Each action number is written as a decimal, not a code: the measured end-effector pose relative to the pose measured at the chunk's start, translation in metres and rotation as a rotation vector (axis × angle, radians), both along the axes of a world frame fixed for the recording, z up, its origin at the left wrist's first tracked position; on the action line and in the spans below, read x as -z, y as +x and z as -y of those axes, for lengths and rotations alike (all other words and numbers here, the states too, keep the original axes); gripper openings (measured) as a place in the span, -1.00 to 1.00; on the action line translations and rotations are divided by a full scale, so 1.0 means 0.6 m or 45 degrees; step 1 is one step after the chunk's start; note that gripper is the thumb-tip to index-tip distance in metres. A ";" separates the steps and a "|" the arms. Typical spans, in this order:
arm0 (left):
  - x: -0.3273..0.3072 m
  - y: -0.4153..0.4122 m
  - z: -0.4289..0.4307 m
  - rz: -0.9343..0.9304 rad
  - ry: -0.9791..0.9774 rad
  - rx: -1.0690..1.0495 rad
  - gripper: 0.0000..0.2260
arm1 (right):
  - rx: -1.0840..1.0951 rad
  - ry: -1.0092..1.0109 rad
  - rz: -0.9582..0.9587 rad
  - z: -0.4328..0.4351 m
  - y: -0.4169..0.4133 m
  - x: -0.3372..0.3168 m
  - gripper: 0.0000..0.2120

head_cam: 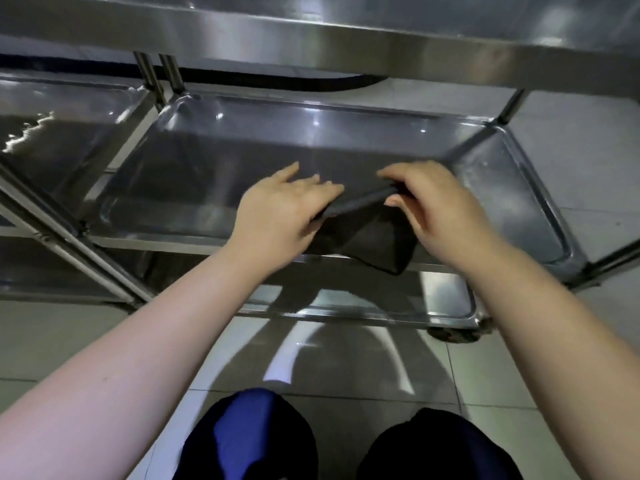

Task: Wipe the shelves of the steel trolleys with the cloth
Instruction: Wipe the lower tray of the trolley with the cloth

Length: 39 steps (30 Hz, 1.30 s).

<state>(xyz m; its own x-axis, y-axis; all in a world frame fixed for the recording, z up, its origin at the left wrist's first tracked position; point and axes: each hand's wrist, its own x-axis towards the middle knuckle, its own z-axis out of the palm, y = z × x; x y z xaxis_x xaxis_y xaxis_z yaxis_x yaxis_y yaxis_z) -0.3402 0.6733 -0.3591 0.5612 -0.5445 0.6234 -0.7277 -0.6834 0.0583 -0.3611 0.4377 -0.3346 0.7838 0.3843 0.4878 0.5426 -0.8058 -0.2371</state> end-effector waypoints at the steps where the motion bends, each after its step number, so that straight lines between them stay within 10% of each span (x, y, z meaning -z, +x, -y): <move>1: 0.006 -0.012 0.013 -0.012 -0.019 0.044 -0.68 | -0.001 -0.039 -0.015 0.016 -0.022 0.004 -0.68; 10: 0.180 -0.102 0.139 -0.304 0.035 0.288 -0.73 | 0.183 -0.012 -0.507 0.126 -0.159 0.200 -0.80; 18: 0.378 -0.075 0.243 -0.805 0.578 0.075 -0.83 | 0.565 0.040 -0.800 0.189 -0.156 0.424 -0.77; 25: 0.439 0.062 0.344 -0.499 0.043 -0.096 -0.67 | 0.665 0.156 -0.059 0.280 -0.010 0.475 -0.79; 31: 0.609 0.049 0.368 -0.915 0.450 0.083 -0.60 | 0.638 0.104 -0.511 0.301 -0.045 0.674 -0.72; 39: 0.661 0.082 0.303 -0.836 0.279 -0.349 -0.51 | 0.813 -0.049 -0.482 0.258 0.004 0.688 -0.56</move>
